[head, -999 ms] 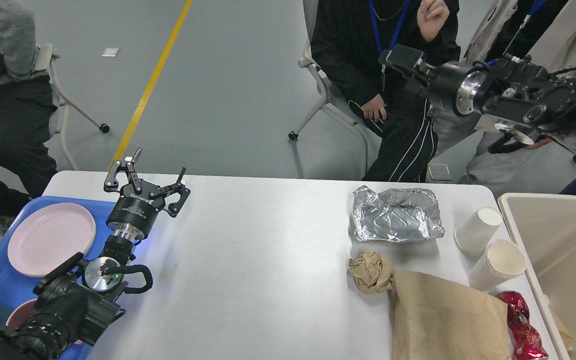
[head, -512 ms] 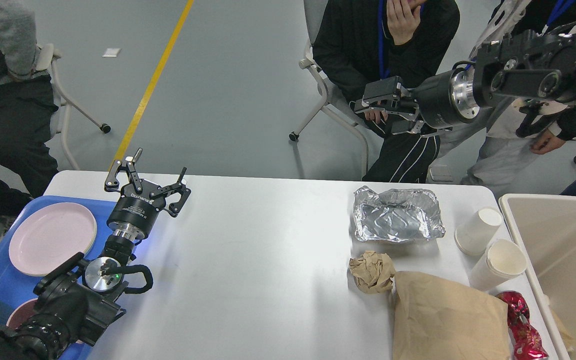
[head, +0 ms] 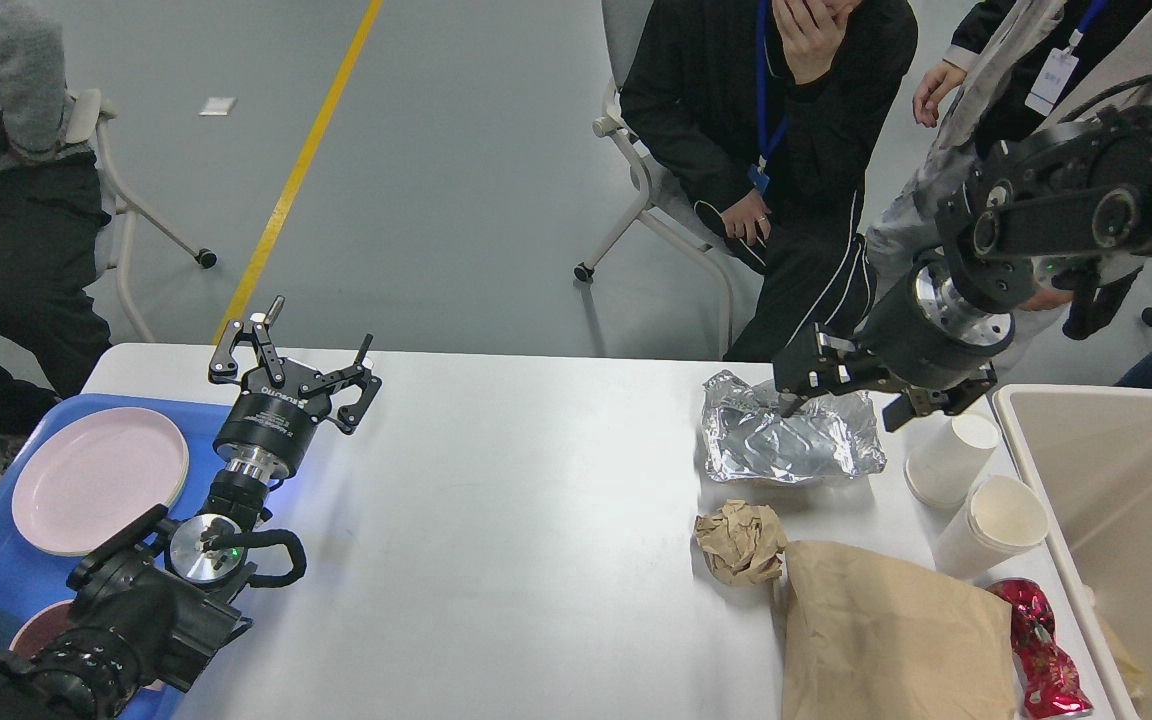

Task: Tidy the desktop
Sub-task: 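Raise the right gripper and bring it over the foil tray, then lower the right gripper past the foil tray toward the brown paper bag, then grasp the brown paper bag with the right gripper, then lift the paper bag and drop it into the white bin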

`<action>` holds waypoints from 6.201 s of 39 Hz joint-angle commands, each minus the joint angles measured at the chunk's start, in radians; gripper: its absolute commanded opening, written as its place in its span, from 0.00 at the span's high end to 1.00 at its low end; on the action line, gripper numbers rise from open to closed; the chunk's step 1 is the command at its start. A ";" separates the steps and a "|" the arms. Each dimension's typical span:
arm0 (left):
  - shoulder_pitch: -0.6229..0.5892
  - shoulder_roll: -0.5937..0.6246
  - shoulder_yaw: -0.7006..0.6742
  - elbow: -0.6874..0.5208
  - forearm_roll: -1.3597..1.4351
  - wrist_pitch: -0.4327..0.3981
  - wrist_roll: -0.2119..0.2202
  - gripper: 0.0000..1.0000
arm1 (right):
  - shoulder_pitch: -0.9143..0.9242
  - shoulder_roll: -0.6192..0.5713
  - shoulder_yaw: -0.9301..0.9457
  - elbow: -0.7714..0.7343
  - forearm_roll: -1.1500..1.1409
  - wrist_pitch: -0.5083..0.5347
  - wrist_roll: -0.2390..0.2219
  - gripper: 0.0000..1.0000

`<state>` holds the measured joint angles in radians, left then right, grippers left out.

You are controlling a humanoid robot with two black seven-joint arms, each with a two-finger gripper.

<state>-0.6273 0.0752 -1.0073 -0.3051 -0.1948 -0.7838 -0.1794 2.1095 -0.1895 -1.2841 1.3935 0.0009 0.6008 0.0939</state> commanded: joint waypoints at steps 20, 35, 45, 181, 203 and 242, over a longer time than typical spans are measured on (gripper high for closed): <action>0.001 0.000 -0.001 0.000 0.000 0.000 0.000 0.01 | 0.139 0.002 -0.050 0.263 0.064 -0.111 -0.045 0.00; 0.001 0.000 -0.001 0.000 0.000 0.000 0.000 0.01 | 0.135 -0.016 -0.034 0.272 0.106 -0.118 -0.042 0.00; 0.001 0.000 0.001 0.000 0.000 0.000 0.000 0.01 | 0.092 -0.019 -0.041 0.274 0.106 -0.153 -0.040 0.00; 0.001 0.001 -0.001 0.000 0.002 -0.003 0.000 0.01 | 0.205 -0.084 -0.089 0.246 0.157 -0.042 0.053 1.00; 0.001 0.001 -0.001 0.000 0.002 -0.003 0.000 0.01 | -0.382 -0.379 -0.239 -0.388 0.059 -0.245 0.044 1.00; 0.001 0.001 -0.001 0.000 0.000 -0.003 0.000 0.01 | -1.425 -0.261 0.143 -1.237 0.149 -0.661 0.033 0.00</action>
<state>-0.6259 0.0767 -1.0072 -0.3053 -0.1942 -0.7871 -0.1795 0.6892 -0.4525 -1.1427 0.1602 0.1494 -0.0639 0.1275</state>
